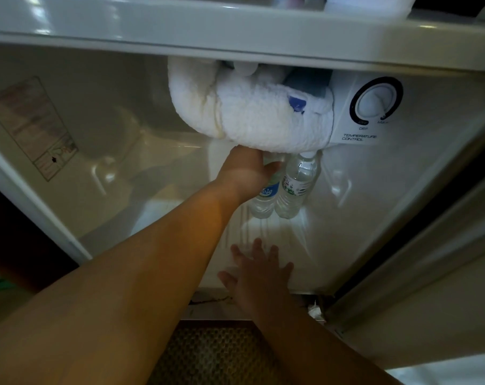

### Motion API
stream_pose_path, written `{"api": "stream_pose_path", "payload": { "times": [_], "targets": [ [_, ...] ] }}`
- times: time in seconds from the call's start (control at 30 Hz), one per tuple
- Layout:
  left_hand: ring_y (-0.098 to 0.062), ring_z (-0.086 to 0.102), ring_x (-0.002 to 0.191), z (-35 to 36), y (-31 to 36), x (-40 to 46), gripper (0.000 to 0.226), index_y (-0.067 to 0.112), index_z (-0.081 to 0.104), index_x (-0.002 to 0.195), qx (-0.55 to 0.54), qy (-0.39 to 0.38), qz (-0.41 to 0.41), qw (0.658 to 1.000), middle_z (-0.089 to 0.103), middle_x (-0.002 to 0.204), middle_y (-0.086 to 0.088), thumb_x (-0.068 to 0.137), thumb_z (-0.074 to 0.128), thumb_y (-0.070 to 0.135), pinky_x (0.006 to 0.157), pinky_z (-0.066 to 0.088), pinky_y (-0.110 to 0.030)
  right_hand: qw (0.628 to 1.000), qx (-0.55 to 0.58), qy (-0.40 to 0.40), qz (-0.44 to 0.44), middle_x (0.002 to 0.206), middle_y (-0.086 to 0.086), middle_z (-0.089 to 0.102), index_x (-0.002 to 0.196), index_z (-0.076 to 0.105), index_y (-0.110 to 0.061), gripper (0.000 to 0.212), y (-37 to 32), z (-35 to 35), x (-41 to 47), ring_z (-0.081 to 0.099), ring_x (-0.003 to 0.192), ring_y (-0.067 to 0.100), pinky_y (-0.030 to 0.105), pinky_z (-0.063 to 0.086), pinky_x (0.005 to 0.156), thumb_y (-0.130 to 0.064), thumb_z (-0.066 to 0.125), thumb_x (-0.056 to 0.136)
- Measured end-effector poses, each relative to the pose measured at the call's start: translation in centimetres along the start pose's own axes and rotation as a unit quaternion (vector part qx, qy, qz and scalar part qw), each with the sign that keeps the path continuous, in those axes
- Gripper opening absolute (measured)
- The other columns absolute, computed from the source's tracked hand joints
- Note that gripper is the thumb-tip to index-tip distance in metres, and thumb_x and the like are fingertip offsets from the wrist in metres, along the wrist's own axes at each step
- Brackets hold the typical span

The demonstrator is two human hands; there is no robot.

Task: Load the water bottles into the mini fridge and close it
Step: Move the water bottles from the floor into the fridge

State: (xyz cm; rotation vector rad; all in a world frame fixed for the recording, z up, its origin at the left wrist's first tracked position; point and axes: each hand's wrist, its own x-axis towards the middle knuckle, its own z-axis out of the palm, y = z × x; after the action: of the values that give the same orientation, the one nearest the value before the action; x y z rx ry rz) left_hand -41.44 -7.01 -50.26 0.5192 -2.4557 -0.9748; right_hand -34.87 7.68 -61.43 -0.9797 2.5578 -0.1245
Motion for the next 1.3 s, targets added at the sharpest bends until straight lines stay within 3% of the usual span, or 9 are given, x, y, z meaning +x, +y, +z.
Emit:
{"api": "stream_pose_path", "payload": {
  "times": [0.17, 0.37, 0.5, 0.6, 0.73, 0.97, 1.13, 1.23, 1.3],
  "targets": [
    [-0.015, 0.061, 0.104, 0.2, 0.3, -0.9, 0.040, 0.021, 0.063, 0.124, -0.013, -0.012, 0.017, 1.000, 0.060, 0.107, 0.007, 0.089, 0.077, 0.035, 0.085, 0.044, -0.027, 1.000, -0.007, -0.001, 0.001, 0.173, 0.006, -0.006, 0.160, 0.009, -0.046, 0.072, -0.1, -0.2, -0.1, -0.007, 0.156, 0.044, 0.075, 0.002, 0.117, -0.070, 0.037, 0.099],
    [-0.027, 0.056, 0.124, -0.7, 0.0, -2.1, 0.071, 0.015, 0.046, 0.148, 0.031, 0.001, 0.007, 0.999, 0.053, 0.138, -0.012, 0.090, 0.077, 0.042, 0.094, 0.040, -0.026, 0.999, -0.038, -0.020, -0.001, 0.172, 0.010, -0.003, 0.161, 0.008, -0.041, 0.071, -0.4, -0.2, 0.2, -0.003, 0.155, 0.048, 0.077, 0.005, 0.114, -0.069, 0.033, 0.100],
    [-0.030, 0.055, 0.122, -3.5, -0.5, -5.1, 0.072, 0.017, 0.034, 0.152, 0.081, 0.025, -0.013, 0.996, 0.051, 0.137, -0.014, 0.094, 0.071, 0.040, 0.100, 0.049, -0.039, 0.997, -0.049, 0.005, -0.057, 0.163, 0.010, 0.019, 0.154, 0.023, -0.034, 0.066, -1.8, -1.2, 0.4, 0.012, 0.151, 0.044, 0.074, 0.013, 0.115, -0.064, 0.041, 0.098],
    [-0.022, 0.061, 0.112, -6.7, -1.4, -9.8, 0.052, 0.025, 0.044, 0.143, 0.115, 0.023, -0.015, 0.993, 0.054, 0.134, -0.005, 0.097, 0.068, 0.035, 0.095, 0.054, -0.037, 0.981, -0.025, 0.079, -0.176, 0.151, 0.006, 0.041, 0.145, 0.041, -0.031, 0.055, -4.2, -1.7, 0.0, 0.038, 0.138, 0.033, 0.058, 0.036, 0.111, -0.057, 0.047, 0.097],
    [-0.006, 0.057, 0.088, -14.0, -4.6, -17.5, 0.023, 0.025, 0.061, 0.122, 0.187, -0.012, 0.084, 0.979, 0.061, 0.110, 0.005, 0.100, 0.063, 0.030, 0.077, 0.053, -0.028, 0.904, -0.029, 0.198, -0.378, 0.103, 0.008, 0.069, 0.109, 0.068, -0.016, 0.030, -8.2, -1.2, -0.8, 0.062, 0.087, 0.030, 0.042, 0.053, 0.068, -0.039, 0.056, 0.095],
    [-0.034, 0.055, 0.073, -26.5, -11.0, -31.9, 0.020, 0.002, 0.071, 0.096, 0.391, -0.046, 0.196, 0.898, 0.060, 0.085, -0.016, 0.101, 0.060, 0.017, 0.068, 0.047, -0.042, 0.730, -0.060, 0.158, -0.662, 0.089, 0.010, 0.065, 0.099, 0.072, -0.014, 0.022, -16.7, 2.4, -2.5, 0.058, 0.073, 0.029, 0.043, 0.050, 0.059, -0.030, 0.057, 0.100],
    [-0.023, 0.054, 0.073, -31.7, -15.0, -42.9, 0.020, 0.011, 0.068, 0.096, 0.467, -0.091, 0.023, 0.880, 0.060, 0.087, -0.008, 0.101, 0.062, 0.029, 0.066, 0.046, -0.033, 0.633, -0.081, 0.030, -0.769, 0.079, 0.001, 0.059, 0.092, 0.068, -0.020, 0.021, -23.3, 7.1, -5.7, 0.055, 0.063, 0.018, 0.031, 0.039, 0.050, -0.030, 0.051, 0.100],
    [-0.013, 0.051, 0.074, -32.3, -16.8, -48.4, 0.034, 0.023, 0.061, 0.104, 0.452, -0.059, -0.145, 0.878, 0.058, 0.092, 0.002, 0.100, 0.050, 0.054, 0.065, 0.037, -0.021, 0.663, -0.124, -0.116, -0.729, 0.083, -0.007, 0.053, 0.096, 0.056, -0.026, 0.022, -26.2, 12.0, -8.5, 0.055, 0.071, 0.015, 0.031, 0.047, 0.060, -0.041, 0.041, 0.102],
    [-0.006, 0.047, 0.074, -32.0, -17.7, -51.8, 0.042, 0.031, 0.057, 0.104, 0.443, -0.051, -0.245, 0.861, 0.054, 0.091, 0.010, 0.096, 0.042, 0.070, 0.061, 0.030, -0.015, 0.725, -0.137, -0.186, -0.648, 0.083, -0.010, 0.051, 0.095, 0.053, -0.029, 0.023, -27.4, 15.6, -10.6, 0.055, 0.073, 0.011, 0.030, 0.046, 0.062, -0.050, 0.047, 0.101]
  ]
}}
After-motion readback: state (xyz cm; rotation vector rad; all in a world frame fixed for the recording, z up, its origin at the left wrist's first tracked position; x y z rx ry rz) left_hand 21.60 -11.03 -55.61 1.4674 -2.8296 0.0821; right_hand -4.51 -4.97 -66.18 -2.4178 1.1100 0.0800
